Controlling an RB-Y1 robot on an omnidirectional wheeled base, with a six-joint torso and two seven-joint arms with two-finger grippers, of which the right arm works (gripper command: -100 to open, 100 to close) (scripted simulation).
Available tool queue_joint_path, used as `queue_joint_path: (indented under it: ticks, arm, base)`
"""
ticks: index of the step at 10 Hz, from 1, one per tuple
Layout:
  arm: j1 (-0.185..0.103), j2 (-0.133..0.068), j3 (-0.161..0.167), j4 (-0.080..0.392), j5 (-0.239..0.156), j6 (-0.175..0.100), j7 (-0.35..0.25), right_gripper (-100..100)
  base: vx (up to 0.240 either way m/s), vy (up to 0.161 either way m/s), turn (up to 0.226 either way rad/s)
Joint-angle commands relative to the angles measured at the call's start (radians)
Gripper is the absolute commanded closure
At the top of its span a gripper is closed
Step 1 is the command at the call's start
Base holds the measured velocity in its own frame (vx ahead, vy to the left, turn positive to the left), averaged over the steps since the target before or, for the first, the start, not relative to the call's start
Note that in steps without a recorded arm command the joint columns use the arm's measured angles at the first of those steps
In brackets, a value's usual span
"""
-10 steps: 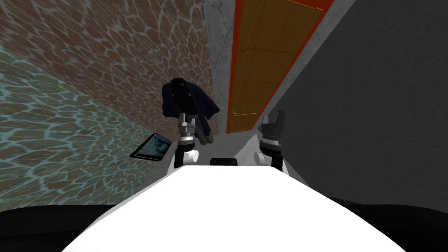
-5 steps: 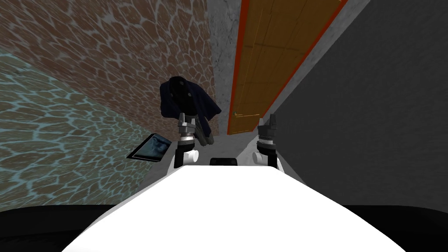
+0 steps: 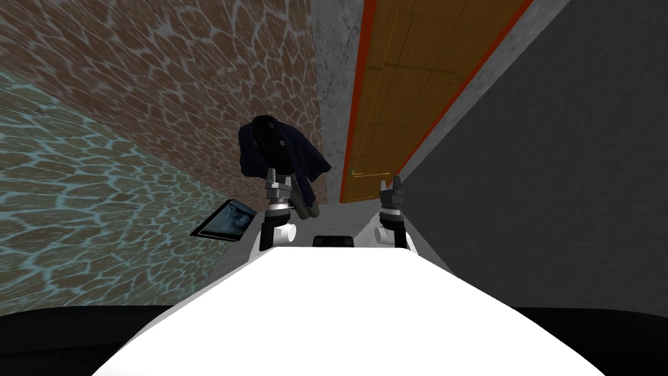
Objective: Pull the door open
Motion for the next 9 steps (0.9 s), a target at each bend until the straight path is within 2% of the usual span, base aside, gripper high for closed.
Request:
queue_joint_path:
  ticks: [1,3,4,6,7,9]
  arm:
    - [-0.012,-0.003,-0.002,0.029,-0.002,-0.002,-0.003,-100]
    - [-0.029,-0.015,-0.004,0.087,-0.008,-0.016,-0.012,-100]
    - [-0.029,-0.015,-0.004,0.095,-0.008,-0.016,-0.012,-100]
    - [-0.049,-0.027,-0.006,0.156,-0.015,-0.031,-0.022,-100]
    - [-0.049,-0.027,-0.006,0.167,-0.015,-0.031,-0.022,-100]
    - [-0.068,-0.039,-0.009,0.232,-0.023,-0.046,-0.032,-100]
  base:
    - [0.068,-0.017,0.023]
    - [0.062,-0.005,0.055]
    - [0.057,-0.001,0.021]
    - [0.064,-0.012,0.061]
    - [0.063,-0.019,0.031]
    - [0.075,-0.020,0.065]
